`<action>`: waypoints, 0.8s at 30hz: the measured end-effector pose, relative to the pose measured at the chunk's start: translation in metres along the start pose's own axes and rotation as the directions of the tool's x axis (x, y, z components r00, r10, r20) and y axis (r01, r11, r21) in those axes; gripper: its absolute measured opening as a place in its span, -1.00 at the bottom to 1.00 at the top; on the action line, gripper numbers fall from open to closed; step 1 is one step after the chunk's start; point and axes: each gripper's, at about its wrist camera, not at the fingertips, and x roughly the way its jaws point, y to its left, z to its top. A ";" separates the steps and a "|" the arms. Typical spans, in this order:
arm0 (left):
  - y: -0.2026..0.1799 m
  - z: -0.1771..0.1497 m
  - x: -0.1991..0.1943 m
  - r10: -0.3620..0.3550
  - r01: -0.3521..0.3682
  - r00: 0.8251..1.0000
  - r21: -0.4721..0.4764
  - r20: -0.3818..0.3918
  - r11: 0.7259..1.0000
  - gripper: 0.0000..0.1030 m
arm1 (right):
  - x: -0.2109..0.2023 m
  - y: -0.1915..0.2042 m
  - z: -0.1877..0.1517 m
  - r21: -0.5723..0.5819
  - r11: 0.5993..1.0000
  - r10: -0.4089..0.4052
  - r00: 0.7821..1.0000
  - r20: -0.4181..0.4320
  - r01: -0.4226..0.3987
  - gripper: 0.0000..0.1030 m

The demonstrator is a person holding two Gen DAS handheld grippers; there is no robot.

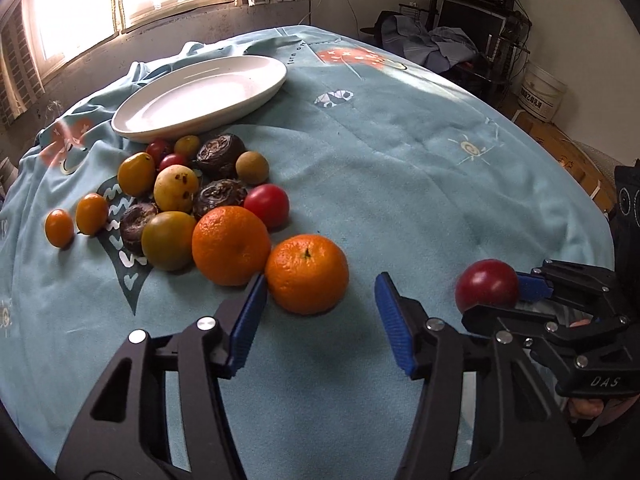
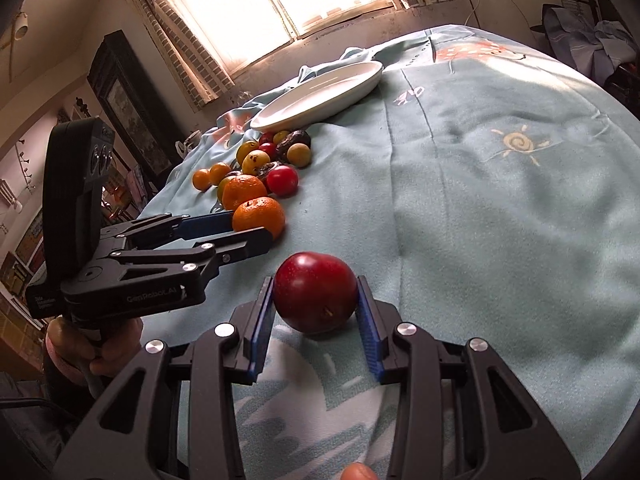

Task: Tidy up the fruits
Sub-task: 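Carry the red apple and an orange onto the white plate and release both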

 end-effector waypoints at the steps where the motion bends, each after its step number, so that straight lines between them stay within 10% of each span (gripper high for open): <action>1: 0.002 0.003 0.003 0.002 -0.002 1.000 -0.011 -0.006 1.000 0.12 | 0.000 0.000 0.000 -0.001 1.000 0.005 1.000 0.001 -0.005 -0.23; 9: -0.004 0.007 0.009 0.078 -0.078 0.997 0.026 0.000 0.997 -0.13 | -0.001 0.001 -0.001 0.001 1.000 0.010 1.000 -0.003 -0.010 -0.23; 15: 0.012 0.005 -0.006 -0.010 0.011 1.000 -0.047 0.018 0.999 -0.16 | -0.003 0.010 0.011 -0.035 0.999 -0.023 1.000 -0.010 0.022 -0.23; 24: 0.086 0.061 -0.052 -0.046 0.065 0.983 -0.105 0.178 0.992 -0.16 | 0.015 0.035 0.117 -0.104 0.994 -0.023 0.991 0.134 0.037 -0.23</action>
